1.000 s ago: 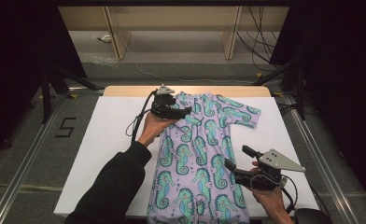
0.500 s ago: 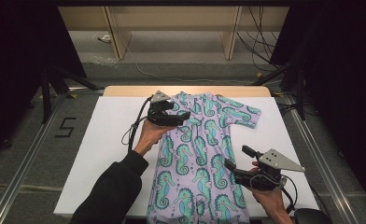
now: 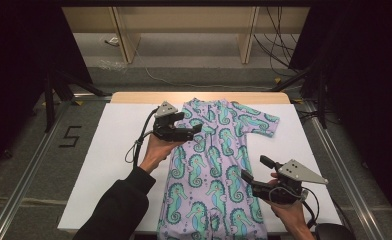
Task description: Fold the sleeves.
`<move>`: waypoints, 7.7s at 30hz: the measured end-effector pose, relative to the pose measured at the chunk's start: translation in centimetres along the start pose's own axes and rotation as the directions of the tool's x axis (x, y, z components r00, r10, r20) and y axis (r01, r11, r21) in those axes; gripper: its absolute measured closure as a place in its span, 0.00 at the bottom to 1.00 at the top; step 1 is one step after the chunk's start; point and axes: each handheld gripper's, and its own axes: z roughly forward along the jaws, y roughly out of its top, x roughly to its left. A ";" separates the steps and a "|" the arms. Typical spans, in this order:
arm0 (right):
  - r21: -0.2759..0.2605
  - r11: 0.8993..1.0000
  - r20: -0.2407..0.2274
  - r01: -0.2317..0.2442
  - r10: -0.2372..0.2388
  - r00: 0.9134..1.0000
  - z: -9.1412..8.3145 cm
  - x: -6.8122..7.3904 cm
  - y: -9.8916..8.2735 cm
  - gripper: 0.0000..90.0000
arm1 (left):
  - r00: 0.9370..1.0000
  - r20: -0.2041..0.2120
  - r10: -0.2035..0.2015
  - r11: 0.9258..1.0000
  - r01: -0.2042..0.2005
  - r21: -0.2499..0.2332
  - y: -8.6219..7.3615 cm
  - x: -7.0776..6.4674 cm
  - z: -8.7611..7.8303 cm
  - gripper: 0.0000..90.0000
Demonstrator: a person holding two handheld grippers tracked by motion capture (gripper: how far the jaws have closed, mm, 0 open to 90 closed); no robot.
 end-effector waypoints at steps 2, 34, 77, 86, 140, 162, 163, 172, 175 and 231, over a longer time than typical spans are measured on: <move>0.000 1.000 0.001 -0.002 0.002 1.000 0.0 0.0 0.0 0.22 | 1.000 0.000 0.006 1.000 -0.006 -0.002 -0.1 -0.1 -0.2 0.17; -0.003 1.000 0.008 -0.005 0.005 1.000 -0.1 -0.3 0.0 0.22 | 1.000 0.006 0.015 0.999 -0.015 -0.050 -4.4 -1.2 -4.6 0.17; 0.131 0.991 0.183 -0.021 -0.003 0.983 3.0 -6.6 1.1 0.24 | 1.000 -0.006 0.026 0.998 -0.027 -0.050 -9.1 -3.0 -9.4 0.17; 0.189 0.975 0.252 -0.119 0.069 0.965 5.2 -10.1 1.4 0.26 | 1.000 -0.018 0.020 0.998 -0.021 -0.058 -9.2 -2.7 -9.7 0.18; 0.460 0.808 0.478 -0.368 0.124 0.869 15.2 -21.0 1.6 0.34 | 1.000 0.012 0.005 0.998 -0.004 -0.061 -9.1 -2.9 -9.3 0.18; 0.450 0.785 0.563 -0.425 0.119 0.818 17.2 -22.2 0.9 0.46 | 1.000 0.016 0.014 0.998 -0.014 -0.054 -9.2 -2.9 -9.0 0.18; 0.448 0.789 0.571 -0.420 0.109 0.814 17.2 -22.1 0.8 0.49 | 1.000 0.016 0.014 0.998 -0.014 -0.054 -9.2 -2.9 -9.0 0.18; 0.438 0.810 0.565 -0.391 0.090 0.820 17.6 -21.9 0.8 0.75 | 1.000 0.017 0.019 0.999 -0.018 -0.048 -9.2 -3.0 -8.9 0.18; 0.428 0.818 0.555 -0.384 0.097 0.826 17.9 -21.9 0.8 0.92 | 1.000 0.016 0.017 0.999 -0.016 -0.050 -9.1 -2.9 -8.9 0.18; 0.577 0.731 0.038 0.365 -0.470 0.882 24.5 -8.6 6.9 0.96 | 0.999 0.010 0.031 0.999 -0.031 -0.034 -9.1 -2.9 -8.8 0.18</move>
